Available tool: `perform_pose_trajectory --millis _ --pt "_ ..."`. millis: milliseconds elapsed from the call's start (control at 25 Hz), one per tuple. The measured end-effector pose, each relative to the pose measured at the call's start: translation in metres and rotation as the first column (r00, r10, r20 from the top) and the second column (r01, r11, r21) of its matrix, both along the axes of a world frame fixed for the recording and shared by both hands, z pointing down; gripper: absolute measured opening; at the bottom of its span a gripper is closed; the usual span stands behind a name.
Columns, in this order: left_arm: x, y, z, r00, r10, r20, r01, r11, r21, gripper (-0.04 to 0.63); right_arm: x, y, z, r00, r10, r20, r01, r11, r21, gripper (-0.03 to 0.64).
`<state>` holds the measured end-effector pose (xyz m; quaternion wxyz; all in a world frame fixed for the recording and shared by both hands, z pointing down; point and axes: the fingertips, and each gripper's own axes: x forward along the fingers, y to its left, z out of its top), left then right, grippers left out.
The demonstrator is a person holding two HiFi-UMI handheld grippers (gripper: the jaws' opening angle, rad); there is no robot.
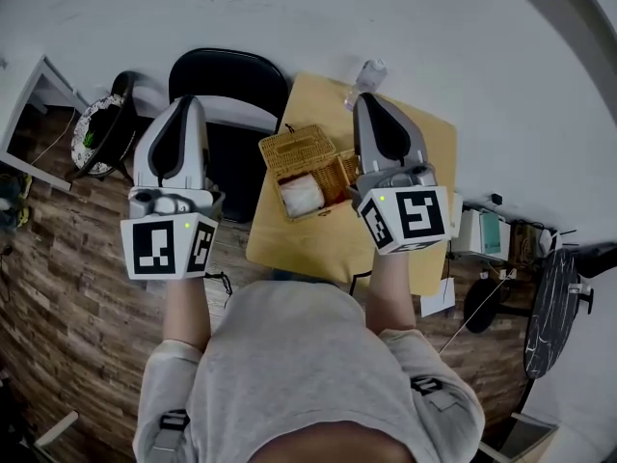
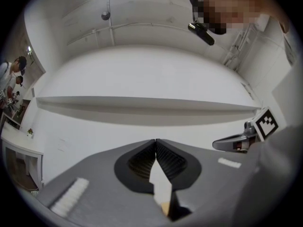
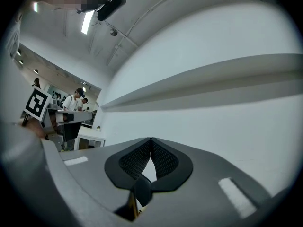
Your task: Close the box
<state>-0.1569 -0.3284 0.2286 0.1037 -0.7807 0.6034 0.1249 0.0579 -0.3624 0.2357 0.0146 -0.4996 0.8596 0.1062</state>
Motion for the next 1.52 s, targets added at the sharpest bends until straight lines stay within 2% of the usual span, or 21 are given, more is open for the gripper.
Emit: perform_pose_trajectory --millis 280,400,520,760,1000,1280,1520 --pt "-0.005 -0.019 0.008 0.999 -0.039 0.003 0.039 0.999 -0.026 0.058 -0.017 -0.043 0.028 0.995 -0.084 -0.045 0.077 0.987 -0.140 0.005" --pt "-0.008 -0.025 0.015 0.998 -0.057 0.001 0.057 0.997 -0.046 0.058 -0.025 -0.061 0.055 0.990 -0.120 -0.074 0.099 0.965 -0.241 0.005" --pt "-0.012 -0.031 0.024 0.997 -0.073 -0.004 0.072 0.995 -0.070 0.058 -0.033 -0.073 0.090 0.980 -0.158 -0.121 0.107 0.931 -0.349 0.005" --pt "-0.019 -0.039 0.040 0.995 -0.095 -0.013 0.093 0.990 -0.110 0.058 -0.044 -0.090 0.151 0.962 -0.228 -0.153 0.113 0.837 -0.536 0.005" --pt "-0.024 -0.044 0.053 0.994 -0.111 -0.014 0.108 0.984 -0.142 0.058 -0.055 -0.110 0.203 0.943 -0.305 -0.133 0.136 0.718 -0.682 0.006" --pt "-0.034 -0.045 0.070 0.990 -0.143 -0.011 0.139 0.973 -0.185 0.058 -0.062 -0.132 0.257 0.929 -0.346 -0.130 0.111 0.596 -0.796 0.011" --pt "-0.042 -0.047 0.083 0.985 -0.173 -0.013 0.166 0.962 -0.218 0.058 -0.069 -0.145 0.293 0.924 -0.369 -0.098 0.105 0.494 -0.863 0.061"
